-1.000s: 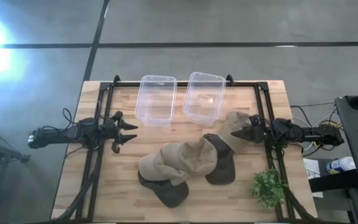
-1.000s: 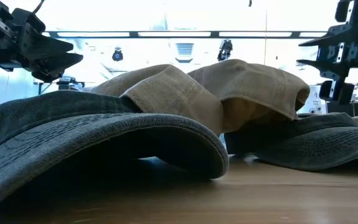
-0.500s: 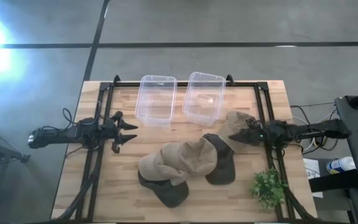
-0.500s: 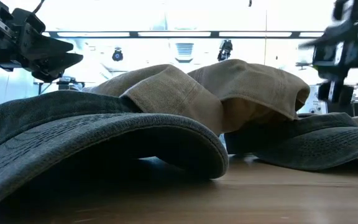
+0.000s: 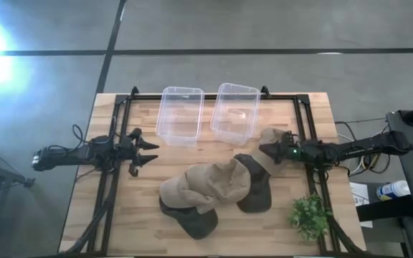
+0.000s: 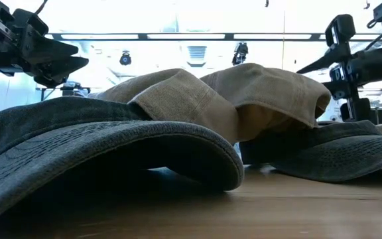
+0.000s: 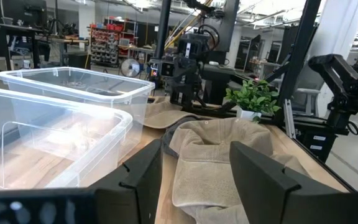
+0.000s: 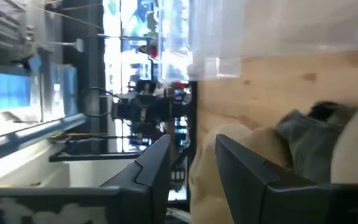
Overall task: Pick & Place hat
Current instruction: Put the right black cap into the right transparent bin
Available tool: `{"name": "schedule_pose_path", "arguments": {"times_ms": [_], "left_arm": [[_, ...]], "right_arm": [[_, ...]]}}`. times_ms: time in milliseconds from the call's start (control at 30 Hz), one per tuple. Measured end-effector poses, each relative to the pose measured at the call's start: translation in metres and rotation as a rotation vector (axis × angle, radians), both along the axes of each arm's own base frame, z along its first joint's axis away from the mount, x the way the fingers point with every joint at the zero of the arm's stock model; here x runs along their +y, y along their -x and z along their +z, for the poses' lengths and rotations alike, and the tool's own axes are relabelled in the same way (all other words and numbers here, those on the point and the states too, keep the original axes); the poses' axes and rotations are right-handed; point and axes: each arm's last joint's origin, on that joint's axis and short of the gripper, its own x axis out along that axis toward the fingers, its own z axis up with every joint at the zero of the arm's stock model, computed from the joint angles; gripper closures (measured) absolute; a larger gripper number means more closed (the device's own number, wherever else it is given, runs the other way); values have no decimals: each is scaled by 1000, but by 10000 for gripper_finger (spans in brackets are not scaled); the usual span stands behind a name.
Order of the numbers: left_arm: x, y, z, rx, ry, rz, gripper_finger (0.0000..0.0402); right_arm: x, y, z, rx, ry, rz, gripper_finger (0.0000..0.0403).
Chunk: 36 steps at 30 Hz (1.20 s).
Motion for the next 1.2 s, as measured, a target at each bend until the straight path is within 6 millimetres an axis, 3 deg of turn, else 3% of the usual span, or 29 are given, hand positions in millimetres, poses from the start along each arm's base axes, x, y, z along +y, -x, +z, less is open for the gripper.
{"name": "schedule_pose_path", "arguments": {"times_ms": [133,233,333,467,567,833,1033,1200], "left_arm": [[0,0,0,0,0,0,220],[0,0,0,0,0,0,220],[0,0,0,0,0,0,220],[0,0,0,0,0,0,220],[0,0,0,0,0,0,220],[0,0,0,1,0,0,220],[0,0,0,0,0,0,220],[0,0,0,0,0,0,220]], "right_arm": [[6,-2,17,-123,112,170,281],[12,-7,46,-125,241,283,282],[21,-13,73,121,379,410,282],[36,-19,93,506,565,624,282],[54,-31,107,633,679,767,282],[130,-55,117,774,1000,1037,282],[183,-52,112,869,1239,1085,282],[222,-61,95,900,1363,1184,278]]}}
